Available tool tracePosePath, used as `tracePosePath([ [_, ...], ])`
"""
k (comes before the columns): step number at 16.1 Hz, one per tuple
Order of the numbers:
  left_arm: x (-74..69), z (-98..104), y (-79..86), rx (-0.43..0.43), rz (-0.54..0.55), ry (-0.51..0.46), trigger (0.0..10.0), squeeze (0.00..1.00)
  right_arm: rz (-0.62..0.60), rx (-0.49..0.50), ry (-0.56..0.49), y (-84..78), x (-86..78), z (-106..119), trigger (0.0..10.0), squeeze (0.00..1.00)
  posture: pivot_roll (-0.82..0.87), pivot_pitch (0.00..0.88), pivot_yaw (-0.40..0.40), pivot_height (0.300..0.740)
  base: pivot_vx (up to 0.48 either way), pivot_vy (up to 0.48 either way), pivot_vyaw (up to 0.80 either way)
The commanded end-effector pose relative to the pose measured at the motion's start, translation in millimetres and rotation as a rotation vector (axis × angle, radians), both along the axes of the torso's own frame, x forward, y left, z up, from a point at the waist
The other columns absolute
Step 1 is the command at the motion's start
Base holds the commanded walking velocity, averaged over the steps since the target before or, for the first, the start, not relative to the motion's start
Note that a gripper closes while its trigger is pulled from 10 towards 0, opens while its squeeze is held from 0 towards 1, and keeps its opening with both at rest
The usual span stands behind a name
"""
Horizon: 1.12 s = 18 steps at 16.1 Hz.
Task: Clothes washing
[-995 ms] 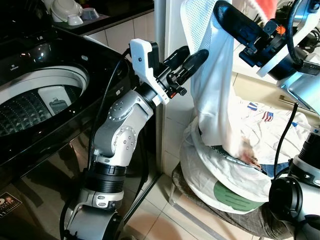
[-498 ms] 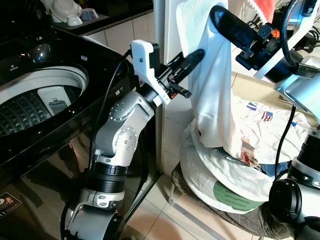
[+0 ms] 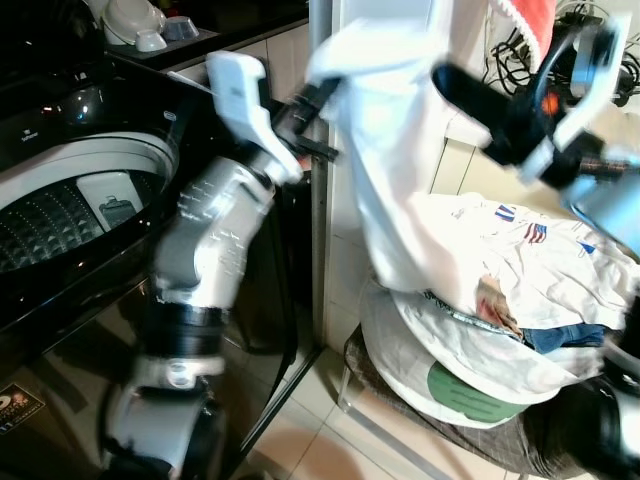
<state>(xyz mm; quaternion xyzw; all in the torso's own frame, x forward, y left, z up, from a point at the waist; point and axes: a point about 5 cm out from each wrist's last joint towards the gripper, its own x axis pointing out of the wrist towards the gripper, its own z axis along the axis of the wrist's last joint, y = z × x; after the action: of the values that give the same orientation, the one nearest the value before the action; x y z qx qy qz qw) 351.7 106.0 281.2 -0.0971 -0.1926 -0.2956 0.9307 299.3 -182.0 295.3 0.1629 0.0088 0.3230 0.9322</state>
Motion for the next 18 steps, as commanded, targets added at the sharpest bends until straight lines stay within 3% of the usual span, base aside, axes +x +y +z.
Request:
tracePosePath([
  [1, 4.6, 20.7, 20.0, 0.023, 0.114, -0.068, 0.0, 0.00, -0.031, -0.157, 0.032, -2.7, -4.0, -14.7, 10.0, 0.00, -0.05, 0.000, 0.038, 0.740, 0.000, 0.000, 0.00],
  [2, 11.1, 37.5, 39.2, 0.084, 0.208, -0.104, 0.0, 0.00, -0.046, -0.327, 0.081, -10.7, -10.1, -32.5, 10.0, 0.00, -0.05, 0.000, 0.040, 0.740, 0.000, 0.000, 0.00],
  [3, 20.2, 57.8, 60.1, 0.168, 0.302, -0.142, 0.0, 0.00, -0.035, -0.390, 0.115, -13.6, -15.1, -42.4, 10.0, 0.00, -0.04, 0.000, 0.042, 0.740, 0.000, 0.000, 0.00],
  [4, 26.6, 78.2, 79.0, 0.253, 0.395, -0.184, 0.0, 0.00, -0.020, -0.398, 0.124, -12.5, -17.6, -45.6, 10.0, 0.00, -0.03, 0.000, 0.042, 0.740, 0.000, 0.000, 0.00],
  [5, 27.7, 119.0, 103.8, 0.362, 0.579, -0.284, 0.0, 0.00, -0.012, -0.399, 0.117, -10.2, -17.9, -46.3, 10.0, 0.00, -0.03, 0.000, 0.044, 0.740, 0.000, 0.000, 0.00],
  [7, 12.8, 175.2, 127.9, 0.448, 0.827, -0.448, 0.0, 0.00, -0.015, -0.402, 0.103, -8.3, -16.0, -46.5, 10.0, 0.00, -0.03, 0.000, 0.050, 0.740, 0.000, 0.000, 0.00],
  [8, -11.7, 222.6, 137.4, 0.493, 1.032, -0.635, 0.0, 0.00, -0.041, -0.405, 0.084, -8.9, -12.8, -46.7, 10.0, 0.00, -0.02, 0.000, 0.059, 0.740, 0.000, 0.000, 0.00],
  [9, -26.8, 246.5, 136.7, 0.529, 1.127, -0.753, 0.0, 0.00, -0.067, -0.399, 0.072, -10.1, -10.4, -46.7, 10.0, 0.00, -0.02, 0.000, 0.061, 0.740, 0.000, 0.000, 0.00],
  [10, -30.2, 254.3, 134.0, 0.577, 1.171, -0.804, 0.0, 0.00, -0.084, -0.388, 0.069, -10.4, -9.2, -47.1, 10.0, 0.00, -0.02, 0.000, 0.062, 0.740, 0.000, 0.000, 0.00],
  [11, -23.1, 249.3, 130.9, 0.662, 1.182, -0.792, 0.0, 0.00, -0.091, -0.385, 0.069, -10.0, -8.6, -48.3, 10.0, 0.00, -0.02, 0.000, 0.064, 0.740, 0.000, 0.000, 0.00],
  [12, -18.6, 245.0, 129.6, 0.693, 1.177, -0.781, 0.0, 0.00, -0.092, -0.386, 0.069, -9.7, -8.6, -49.0, 10.0, 0.00, -0.02, 0.000, 0.066, 0.740, 0.000, 0.000, 0.00],
  [15, 32.8, 173.6, 117.9, 0.933, 0.918, -0.431, 0.0, 0.00, -0.085, -0.392, 0.068, -3.6, -8.0, -54.1, 10.0, 0.00, -0.02, 0.000, 0.068, 0.740, 0.000, 0.000, 0.00],
  [16, 37.4, 163.9, 117.4, 0.970, 0.896, -0.393, 0.9, 0.00, -0.083, -0.393, 0.068, -2.5, -8.1, -54.9, 10.0, 0.00, -0.02, 0.000, 0.069, 0.740, 0.000, 0.000, 0.00],
  [17, 52.0, 125.7, 116.8, 1.077, 0.800, -0.222, 2.7, 0.00, -0.063, -0.394, 0.074, 1.8, -8.8, -58.8, 10.0, 0.00, -0.02, 0.000, 0.069, 0.740, 0.000, 0.000, 0.00],
  [18, 56.1, 111.1, 119.2, 1.100, 0.778, -0.145, 10.0, 0.00, -0.051, -0.398, 0.078, 4.4, -9.7, -60.8, 10.0, 0.00, -0.02, 0.000, 0.072, 0.740, 0.000, 0.000, 0.00],
])
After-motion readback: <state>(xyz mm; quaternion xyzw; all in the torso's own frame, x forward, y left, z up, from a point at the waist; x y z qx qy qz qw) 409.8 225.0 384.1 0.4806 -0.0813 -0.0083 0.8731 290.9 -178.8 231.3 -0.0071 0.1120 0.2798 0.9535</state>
